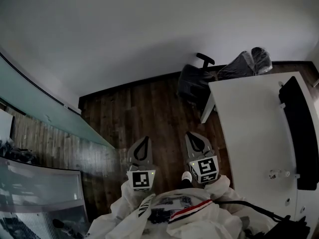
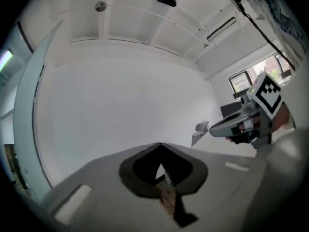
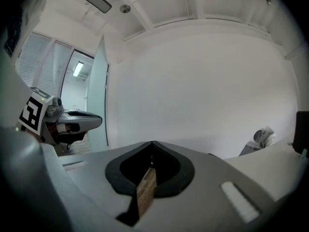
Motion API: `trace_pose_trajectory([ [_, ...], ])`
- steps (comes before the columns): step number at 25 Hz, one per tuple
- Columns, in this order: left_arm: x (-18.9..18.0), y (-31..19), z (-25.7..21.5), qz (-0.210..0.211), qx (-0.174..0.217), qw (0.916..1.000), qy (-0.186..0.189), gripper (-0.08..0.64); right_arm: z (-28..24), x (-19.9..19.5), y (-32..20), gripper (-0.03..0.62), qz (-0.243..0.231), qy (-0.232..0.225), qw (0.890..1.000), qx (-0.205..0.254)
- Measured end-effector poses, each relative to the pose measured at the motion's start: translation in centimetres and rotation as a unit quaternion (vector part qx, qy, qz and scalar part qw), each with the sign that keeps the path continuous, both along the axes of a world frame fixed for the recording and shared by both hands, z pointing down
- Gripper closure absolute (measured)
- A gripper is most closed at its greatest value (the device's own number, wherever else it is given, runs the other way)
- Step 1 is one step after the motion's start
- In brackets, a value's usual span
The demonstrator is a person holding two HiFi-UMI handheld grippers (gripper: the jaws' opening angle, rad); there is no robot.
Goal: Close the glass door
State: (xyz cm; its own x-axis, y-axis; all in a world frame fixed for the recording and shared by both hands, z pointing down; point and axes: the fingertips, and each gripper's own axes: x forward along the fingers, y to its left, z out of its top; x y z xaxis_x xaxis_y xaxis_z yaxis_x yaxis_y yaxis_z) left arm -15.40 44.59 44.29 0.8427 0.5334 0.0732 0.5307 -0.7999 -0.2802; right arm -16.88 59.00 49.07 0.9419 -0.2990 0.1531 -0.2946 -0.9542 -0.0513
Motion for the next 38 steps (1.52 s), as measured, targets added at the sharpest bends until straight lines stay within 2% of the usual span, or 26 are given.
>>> trace_pose_trajectory([
  [7,2.6,1.7,-0.2,-0.011,0.011,0.9999,0.004,0.558,0.4,3.7,1.7,0.588,-0.015,-0.003,1.000,0.014],
  [15,7.9,0.3,1.4,-0.032,-0.014,0.9993,-0.012,0.558,1.4,8.8,-0.3,0.588,-0.045,-0.009,0.999,0.005],
  [18,11.0,-0.4,1.9,-0.027,-0.020,0.9993,-0.018,0.558,1.6,11.8,-1.3,0.588,-0.045,-0.012,0.999,-0.002],
  [24,19.6,-2.7,0.6,-0.020,-0.026,0.9995,-0.002,0.558,0.5,20.2,-4.0,0.588,-0.050,-0.007,0.999,-0.008],
  [28,24.4,-6.7,0.5,-0.036,-0.025,0.9990,0.011,0.558,-0.2,25.3,-7.7,0.588,-0.064,0.002,0.998,-0.013],
  [33,30.8,-11.2,0.2,-0.057,-0.029,0.9979,0.000,0.558,-0.3,31.9,-12.0,0.588,-0.083,-0.007,0.996,-0.013],
  [38,34.7,-15.6,0.8,-0.070,-0.031,0.9971,0.007,0.558,-0.8,36.3,-16.2,0.588,-0.090,-0.001,0.996,-0.018],
])
